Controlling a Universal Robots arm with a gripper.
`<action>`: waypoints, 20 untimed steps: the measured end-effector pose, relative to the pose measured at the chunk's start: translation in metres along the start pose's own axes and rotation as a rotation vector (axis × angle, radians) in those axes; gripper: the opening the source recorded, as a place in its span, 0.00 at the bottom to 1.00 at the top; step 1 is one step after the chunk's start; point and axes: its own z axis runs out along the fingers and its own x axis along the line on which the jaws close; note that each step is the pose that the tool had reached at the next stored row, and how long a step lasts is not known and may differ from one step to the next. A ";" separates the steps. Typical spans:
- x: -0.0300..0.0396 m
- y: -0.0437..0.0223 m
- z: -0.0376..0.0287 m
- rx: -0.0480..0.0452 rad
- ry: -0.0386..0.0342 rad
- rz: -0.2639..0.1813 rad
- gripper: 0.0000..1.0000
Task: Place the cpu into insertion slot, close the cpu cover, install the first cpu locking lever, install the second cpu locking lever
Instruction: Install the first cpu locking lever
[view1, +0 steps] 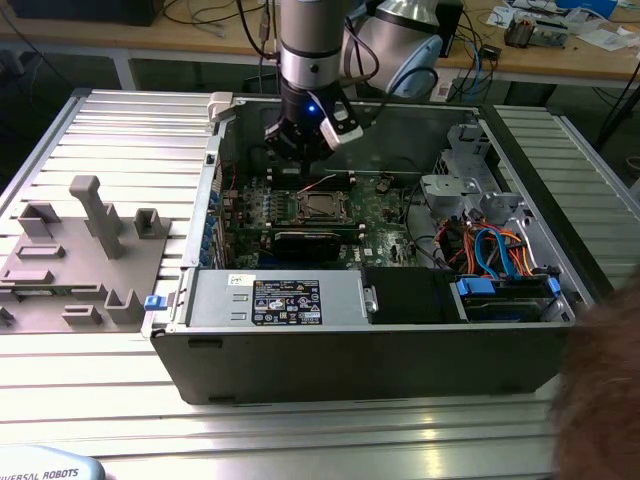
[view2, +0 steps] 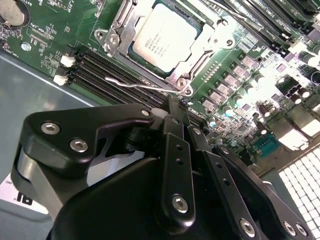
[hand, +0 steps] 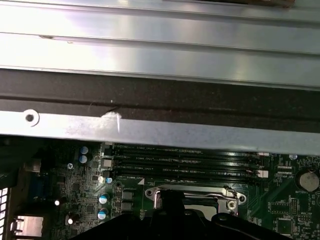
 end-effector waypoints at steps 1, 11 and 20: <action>-0.0004 -0.0001 0.0007 0.0001 0.0001 0.000 0.11; -0.0041 -0.0006 0.0041 0.0002 0.0001 0.000 0.11; -0.0090 -0.0011 0.0064 0.0001 0.0001 0.000 0.11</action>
